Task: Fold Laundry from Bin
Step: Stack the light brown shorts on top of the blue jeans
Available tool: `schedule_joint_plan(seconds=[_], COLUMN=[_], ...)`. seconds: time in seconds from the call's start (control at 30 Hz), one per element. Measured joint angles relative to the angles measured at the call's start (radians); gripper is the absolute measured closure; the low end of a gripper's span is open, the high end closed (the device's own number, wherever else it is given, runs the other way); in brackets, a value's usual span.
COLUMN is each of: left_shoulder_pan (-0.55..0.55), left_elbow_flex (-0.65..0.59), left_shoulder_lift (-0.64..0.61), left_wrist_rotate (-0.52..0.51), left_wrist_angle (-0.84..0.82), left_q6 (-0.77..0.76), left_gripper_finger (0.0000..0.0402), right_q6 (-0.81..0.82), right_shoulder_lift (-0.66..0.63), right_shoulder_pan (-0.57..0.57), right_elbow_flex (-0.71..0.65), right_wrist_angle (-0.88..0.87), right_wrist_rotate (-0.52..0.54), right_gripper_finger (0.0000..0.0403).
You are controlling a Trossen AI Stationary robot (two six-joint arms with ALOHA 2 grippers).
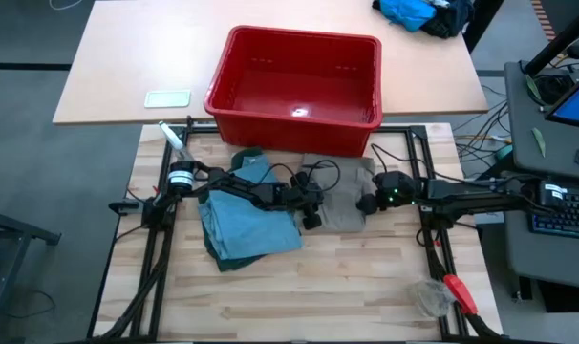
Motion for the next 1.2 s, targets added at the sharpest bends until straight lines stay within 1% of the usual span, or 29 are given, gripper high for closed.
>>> schedule_joint_plan(seconds=[0.2,0.3,0.4,0.57,0.67,0.8,0.87,1.03,1.2], left_shoulder_pan=[-0.003,-0.005,-0.007,-0.007,-0.006,0.009,0.017,0.014,0.011], left_elbow_flex=[-0.001,-0.006,-0.006,-0.005,-0.003,-0.003,-0.003,-0.003,-0.002], left_shoulder_lift=[-0.025,-0.054,-0.076,-0.078,-0.068,-0.065,-0.073,-0.107,-0.187], left_wrist_rotate=[0.001,0.054,0.082,0.085,0.071,-0.024,-0.050,-0.053,0.002], left_wrist_angle=[-0.046,-0.060,-0.027,0.050,0.078,-0.070,-0.138,-0.184,-0.185], left_q6=[0.000,0.028,0.053,0.086,0.077,0.015,-0.008,-0.001,0.055], left_gripper_finger=[0.0324,0.0324,0.0324,0.0324,0.0324,0.0324,0.0324,0.0324,0.0324], right_q6=[0.006,0.004,-0.001,-0.007,-0.015,-0.017,-0.019,-0.029,-0.030], right_shoulder_lift=[-0.037,-0.036,-0.034,-0.016,-0.001,0.002,0.002,0.002,0.002], right_shoulder_pan=[0.000,0.000,0.000,0.000,0.000,0.000,0.000,0.000,0.000], right_elbow_flex=[-0.001,-0.001,-0.001,-0.001,-0.001,-0.001,-0.001,-0.001,-0.001], right_wrist_angle=[0.063,0.112,0.132,0.131,0.134,0.139,0.139,0.139,0.138], right_wrist_rotate=[0.000,0.001,0.003,0.019,0.035,0.035,0.036,0.038,0.038], right_gripper_finger=[0.0094,0.0094,0.0094,0.0094,0.0094,0.0094,0.0094,0.0094,0.0094])
